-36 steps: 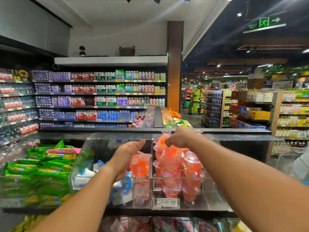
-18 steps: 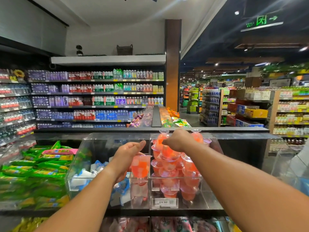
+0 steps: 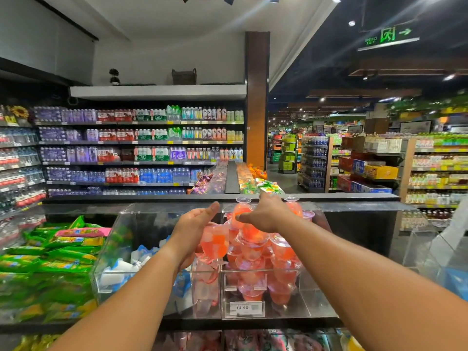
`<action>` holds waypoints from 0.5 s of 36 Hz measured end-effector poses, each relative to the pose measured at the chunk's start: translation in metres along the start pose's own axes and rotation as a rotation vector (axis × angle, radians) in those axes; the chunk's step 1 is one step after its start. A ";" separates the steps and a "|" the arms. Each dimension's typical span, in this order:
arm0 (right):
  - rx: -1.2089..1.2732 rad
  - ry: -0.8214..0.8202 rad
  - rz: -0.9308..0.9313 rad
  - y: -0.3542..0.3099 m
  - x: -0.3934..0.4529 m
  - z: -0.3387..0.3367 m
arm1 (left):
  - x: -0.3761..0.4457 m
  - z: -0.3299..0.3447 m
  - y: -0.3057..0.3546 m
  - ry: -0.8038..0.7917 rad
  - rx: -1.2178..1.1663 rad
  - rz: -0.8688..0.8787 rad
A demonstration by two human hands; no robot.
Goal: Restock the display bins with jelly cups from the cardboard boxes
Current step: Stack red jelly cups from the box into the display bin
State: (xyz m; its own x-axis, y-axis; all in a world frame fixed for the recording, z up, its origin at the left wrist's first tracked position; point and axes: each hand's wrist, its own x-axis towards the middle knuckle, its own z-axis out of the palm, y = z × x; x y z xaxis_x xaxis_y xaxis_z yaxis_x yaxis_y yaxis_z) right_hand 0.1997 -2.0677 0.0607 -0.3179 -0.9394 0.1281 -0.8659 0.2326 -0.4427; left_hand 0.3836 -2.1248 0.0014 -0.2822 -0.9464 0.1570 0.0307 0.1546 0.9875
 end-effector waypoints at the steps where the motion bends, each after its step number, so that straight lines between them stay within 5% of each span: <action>1: -0.006 0.025 -0.017 0.002 -0.001 0.000 | 0.000 0.002 0.003 0.019 -0.021 -0.011; 12: -0.076 0.149 -0.270 0.031 -0.013 0.004 | -0.001 0.026 0.020 0.078 -0.186 -0.137; 18: -0.354 0.465 -1.026 0.050 -0.023 0.012 | -0.004 0.049 0.033 -0.163 -0.328 -0.250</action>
State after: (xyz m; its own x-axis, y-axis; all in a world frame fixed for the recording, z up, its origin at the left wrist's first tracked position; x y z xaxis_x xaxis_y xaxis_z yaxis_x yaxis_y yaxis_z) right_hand 0.1685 -2.0373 0.0252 0.5429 -0.5623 0.6238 -0.8334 -0.4527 0.3172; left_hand 0.3385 -2.1019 0.0322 -0.4660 -0.8823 -0.0656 0.2378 -0.1963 0.9513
